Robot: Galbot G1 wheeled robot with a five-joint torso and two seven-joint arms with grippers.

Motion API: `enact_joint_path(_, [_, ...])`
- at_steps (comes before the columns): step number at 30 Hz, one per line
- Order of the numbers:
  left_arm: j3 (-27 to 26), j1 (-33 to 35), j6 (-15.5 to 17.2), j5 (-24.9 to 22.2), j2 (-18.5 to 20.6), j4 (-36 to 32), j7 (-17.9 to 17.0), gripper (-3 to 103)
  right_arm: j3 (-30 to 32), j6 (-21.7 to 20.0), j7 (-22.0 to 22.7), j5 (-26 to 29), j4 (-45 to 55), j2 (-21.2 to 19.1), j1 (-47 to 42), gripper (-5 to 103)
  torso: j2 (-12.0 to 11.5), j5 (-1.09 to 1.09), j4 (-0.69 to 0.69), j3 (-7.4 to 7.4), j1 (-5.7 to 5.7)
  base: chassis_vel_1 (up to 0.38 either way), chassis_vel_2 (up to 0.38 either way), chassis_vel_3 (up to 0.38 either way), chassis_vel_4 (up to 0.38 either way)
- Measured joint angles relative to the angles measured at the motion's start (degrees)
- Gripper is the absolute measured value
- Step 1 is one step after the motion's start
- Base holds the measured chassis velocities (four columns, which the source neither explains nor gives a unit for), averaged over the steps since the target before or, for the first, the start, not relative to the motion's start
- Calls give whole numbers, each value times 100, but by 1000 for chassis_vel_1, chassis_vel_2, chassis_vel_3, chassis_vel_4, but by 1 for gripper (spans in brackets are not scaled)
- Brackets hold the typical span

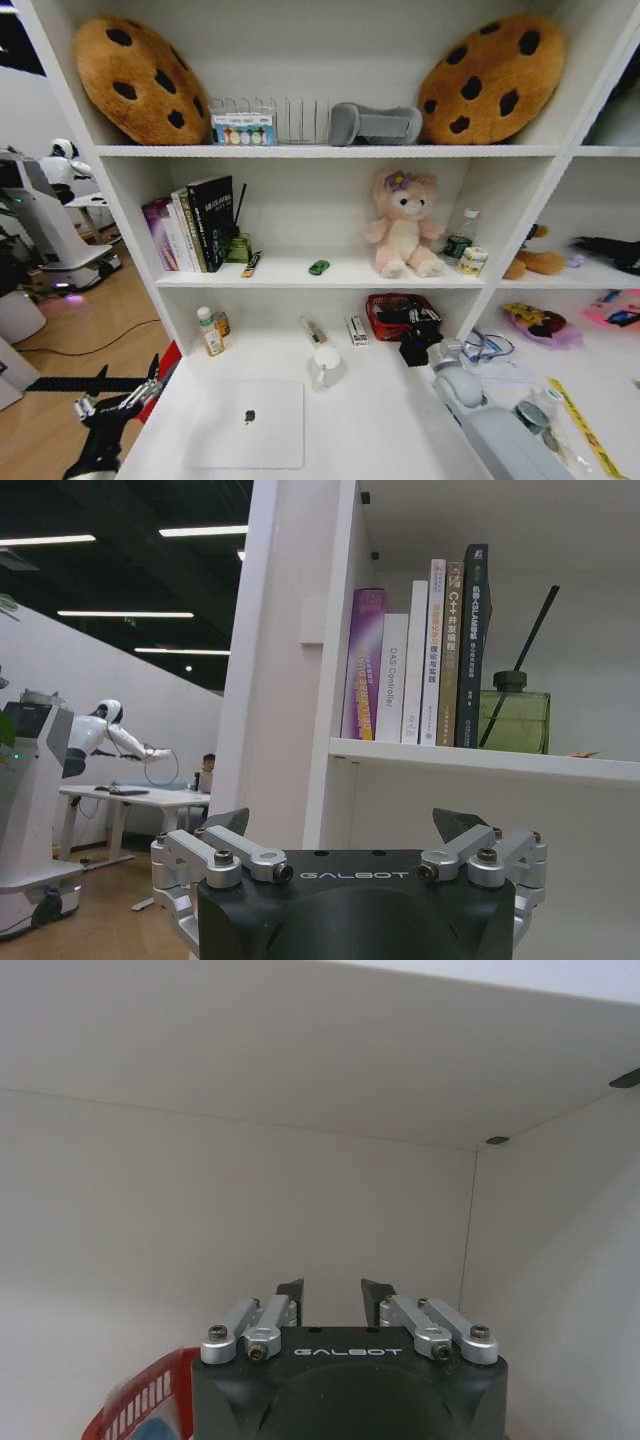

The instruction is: Organize the objects on the table.

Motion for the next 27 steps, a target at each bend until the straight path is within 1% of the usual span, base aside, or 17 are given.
enact_joint_path(1, [10,-10,5,1,-2,4,-3,100,50,-2,-52,5,58,-24,-73,39,0,0,0,0,0,0,0,0,0])
enact_joint_path(2, [10,-10,5,1,-2,4,-3,100,50,-2,-52,5,58,-24,-73,39,0,0,0,0,0,0,0,0,0])
enact_joint_path(3, [25,-21,19,5,-2,5,-8,100,96,-2,-78,-1,111,-37,-137,44,1,-1,-1,0,0,0,0,0,0])
enact_joint_path(4, [25,-21,19,5,-2,5,-8,100,96,-2,-78,-1,111,-37,-137,44,1,-1,-1,0,0,0,0,0,0])
enact_joint_path(6, [54,-56,47,22,13,3,-39,100,222,-26,-84,42,325,-55,-317,55,1,0,0,0,0,0,0,0,0])
enact_joint_path(7, [54,-56,47,22,13,3,-39,100,222,-26,-84,42,325,-55,-317,55,1,0,0,0,0,0,0,0,0])
enact_joint_path(10, [74,-79,55,23,34,4,-48,100,335,-35,-83,31,612,-80,-622,71,0,0,-2,0,0,0,0,0,0])
enact_joint_path(11, [74,-79,55,23,34,4,-48,100,335,-35,-83,31,612,-80,-622,71,0,0,-2,0,0,0,0,0,0])
enact_joint_path(12, [80,-81,55,24,34,7,-49,100,364,-39,-77,22,701,-80,-699,77,1,0,-1,0,-1,0,0,0,0])
enact_joint_path(13, [80,-81,55,24,34,7,-49,100,364,-39,-77,22,701,-80,-699,77,1,0,-1,0,-1,0,0,0,0])
enact_joint_path(15, [85,-79,55,24,33,8,-50,100,431,-90,-54,18,981,-80,-877,87,1,-1,0,-1,-1,0,0,0,0])
enact_joint_path(16, [85,-79,55,24,33,8,-50,100,431,-90,-54,18,981,-80,-877,87,1,-1,0,-1,-1,0,0,0,0])
enact_joint_path(18, [67,-53,33,12,29,-7,-51,100,495,-179,29,25,1285,-90,-1042,97,1,0,1,0,-1,0,0,0,0])
enact_joint_path(23, [19,6,-28,-13,3,-22,-35,100,645,-329,145,51,1807,-112,-1478,100,1,0,2,0,-1,0,0,0,0])
enact_joint_path(25, [-18,59,-80,-50,-24,-33,-3,100,829,-439,255,43,2353,-103,-2095,100,1,-1,1,-1,-1,0,0,0,0])
enact_joint_path(26, [-18,59,-80,-50,-24,-33,-3,100,829,-439,255,43,2353,-103,-2095,100,1,-1,1,-1,-1,0,0,0,0])
enact_joint_path(27, [-27,71,-109,-55,-32,-20,13,100,914,-483,296,-13,2563,-88,-2386,100,1,1,1,-1,-1,0,0,0,0])
